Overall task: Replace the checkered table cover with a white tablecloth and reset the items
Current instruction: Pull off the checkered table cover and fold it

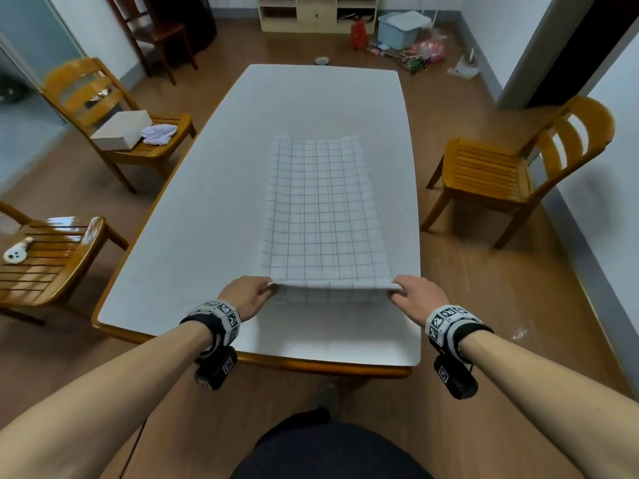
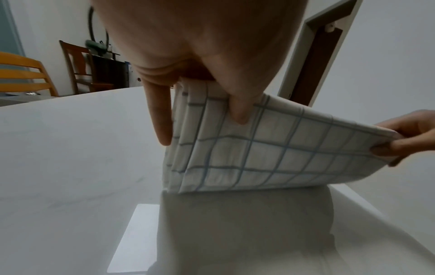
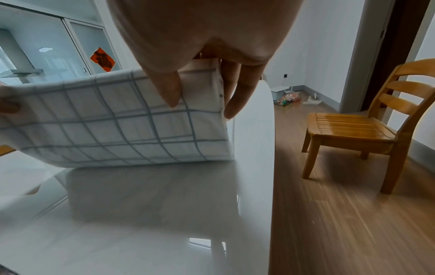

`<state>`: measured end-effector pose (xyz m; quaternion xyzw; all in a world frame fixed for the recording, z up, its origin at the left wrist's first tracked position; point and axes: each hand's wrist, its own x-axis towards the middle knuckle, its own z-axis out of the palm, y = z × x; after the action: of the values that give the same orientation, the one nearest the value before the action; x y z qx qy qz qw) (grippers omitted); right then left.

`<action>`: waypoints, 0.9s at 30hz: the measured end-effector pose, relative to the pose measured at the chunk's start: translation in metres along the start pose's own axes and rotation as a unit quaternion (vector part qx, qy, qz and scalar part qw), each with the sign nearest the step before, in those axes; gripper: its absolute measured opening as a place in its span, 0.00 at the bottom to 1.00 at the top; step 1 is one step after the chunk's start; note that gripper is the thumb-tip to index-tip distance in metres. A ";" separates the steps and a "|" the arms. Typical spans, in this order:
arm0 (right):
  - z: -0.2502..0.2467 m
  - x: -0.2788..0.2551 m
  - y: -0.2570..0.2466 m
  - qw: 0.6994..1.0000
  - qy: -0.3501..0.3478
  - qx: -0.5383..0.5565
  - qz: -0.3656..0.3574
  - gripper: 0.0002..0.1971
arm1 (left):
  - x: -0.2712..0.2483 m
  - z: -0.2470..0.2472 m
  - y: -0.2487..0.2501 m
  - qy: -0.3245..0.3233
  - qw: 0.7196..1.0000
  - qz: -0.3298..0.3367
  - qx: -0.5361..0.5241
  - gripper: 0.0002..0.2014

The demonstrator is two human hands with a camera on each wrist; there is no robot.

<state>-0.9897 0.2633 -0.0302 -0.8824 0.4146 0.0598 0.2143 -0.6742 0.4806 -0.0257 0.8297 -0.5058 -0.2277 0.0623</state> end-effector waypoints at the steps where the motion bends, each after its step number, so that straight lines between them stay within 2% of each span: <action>1: -0.003 0.001 0.000 1.000 0.005 0.002 0.003 0.05 | 0.003 -0.005 0.000 0.013 1.000 -0.007 -0.007 0.20; 3: -0.010 0.006 0.001 1.000 0.019 0.015 0.017 0.04 | 0.011 -0.014 0.000 0.039 0.999 -0.014 -0.025 0.17; 6: -0.019 0.019 0.001 0.998 0.039 0.041 0.033 0.05 | 0.027 -0.026 -0.003 0.073 0.995 -0.029 -0.054 0.07; 10: -0.025 0.040 -0.003 0.996 0.053 0.062 0.038 0.06 | 0.051 -0.034 -0.005 0.092 0.993 -0.039 -0.071 0.08; 14: -0.027 0.065 -0.006 0.993 0.046 0.082 0.073 0.15 | 0.073 -0.037 -0.010 0.106 0.989 -0.045 -0.094 0.10; 16: -0.026 0.075 -0.008 0.991 0.034 0.086 0.094 0.20 | 0.084 -0.037 -0.012 0.095 0.990 -0.046 -0.094 0.12; 22: -0.012 0.098 -0.012 0.990 0.018 0.087 0.109 0.36 | 0.105 -0.019 -0.024 0.069 0.990 -0.033 -0.116 0.29; 27: 0.001 0.107 -0.012 0.992 -0.015 0.055 0.116 0.41 | 0.112 0.003 -0.032 0.040 0.994 -0.028 -0.103 0.37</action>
<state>-0.9109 0.1945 -0.0572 -0.8140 0.5137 0.0748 0.2608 -0.6064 0.3996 -0.0738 0.8413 -0.4532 -0.2468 0.1608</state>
